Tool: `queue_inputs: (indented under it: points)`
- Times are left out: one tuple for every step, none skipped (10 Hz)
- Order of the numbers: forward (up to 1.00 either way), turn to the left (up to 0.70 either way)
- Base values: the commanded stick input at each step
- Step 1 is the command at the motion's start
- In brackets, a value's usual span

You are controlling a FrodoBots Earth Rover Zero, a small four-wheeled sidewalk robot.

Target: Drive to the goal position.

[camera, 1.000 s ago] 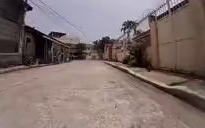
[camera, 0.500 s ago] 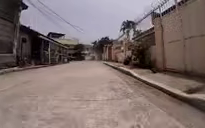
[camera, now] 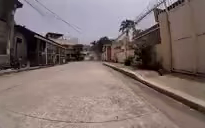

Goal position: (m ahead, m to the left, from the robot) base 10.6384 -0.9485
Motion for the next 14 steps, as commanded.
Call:
queue_inputs:
  points:
    - [1.0,0.0]
    - [1.0,0.0]
    - [1.0,0.0]
    - [1.0,0.0]
    - [1.0,0.0]
    - [1.0,0.05]
    - [1.0,0.1]
    - [1.0,0.4]
    - [1.0,0.39]
    - [1.0,0.37]
    - [1.0,0.35]
    - [1.0,0.07]
    - [1.0,0.0]
    - [1.0,0.0]
